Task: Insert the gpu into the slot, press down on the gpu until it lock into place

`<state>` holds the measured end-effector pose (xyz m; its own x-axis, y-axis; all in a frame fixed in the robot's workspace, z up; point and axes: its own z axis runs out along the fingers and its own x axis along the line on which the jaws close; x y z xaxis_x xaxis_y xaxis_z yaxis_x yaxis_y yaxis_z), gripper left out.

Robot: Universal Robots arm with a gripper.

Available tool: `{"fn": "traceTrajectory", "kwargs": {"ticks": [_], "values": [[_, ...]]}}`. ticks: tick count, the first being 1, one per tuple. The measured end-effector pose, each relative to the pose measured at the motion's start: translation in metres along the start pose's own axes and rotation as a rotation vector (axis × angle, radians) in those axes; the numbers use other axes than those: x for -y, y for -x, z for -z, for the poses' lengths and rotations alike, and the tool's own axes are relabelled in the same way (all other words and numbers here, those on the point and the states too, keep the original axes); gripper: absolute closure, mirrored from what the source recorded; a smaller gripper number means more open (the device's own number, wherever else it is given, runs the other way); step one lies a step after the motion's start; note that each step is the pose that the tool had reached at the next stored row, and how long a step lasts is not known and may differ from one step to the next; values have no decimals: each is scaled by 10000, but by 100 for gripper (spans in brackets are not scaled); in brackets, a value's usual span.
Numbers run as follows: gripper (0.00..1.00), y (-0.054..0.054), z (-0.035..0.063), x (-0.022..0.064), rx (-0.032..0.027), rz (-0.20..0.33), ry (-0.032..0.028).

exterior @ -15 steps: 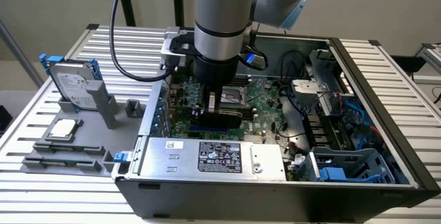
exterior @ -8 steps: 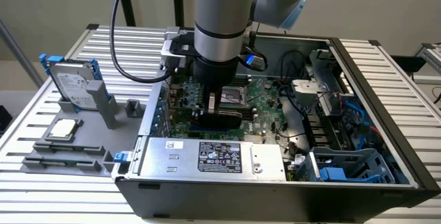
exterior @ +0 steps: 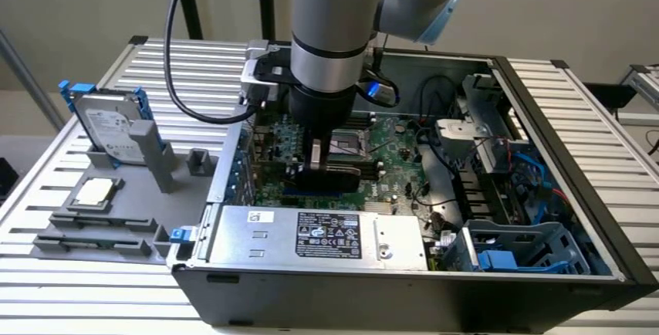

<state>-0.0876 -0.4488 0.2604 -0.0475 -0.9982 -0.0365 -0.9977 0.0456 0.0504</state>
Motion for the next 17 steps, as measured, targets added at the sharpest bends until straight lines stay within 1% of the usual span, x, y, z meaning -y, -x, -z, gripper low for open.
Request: {"fn": "traceTrajectory", "kwargs": {"ticks": [2,3,8,13,17], "values": [[74,0,23,-2,-8,-3,41],[74,1,24,0,-6,-2,49],[74,1,23,12,-11,2,55],[74,1,5,27,-11,8,87],[74,0,-1,34,-15,7,160]]}}
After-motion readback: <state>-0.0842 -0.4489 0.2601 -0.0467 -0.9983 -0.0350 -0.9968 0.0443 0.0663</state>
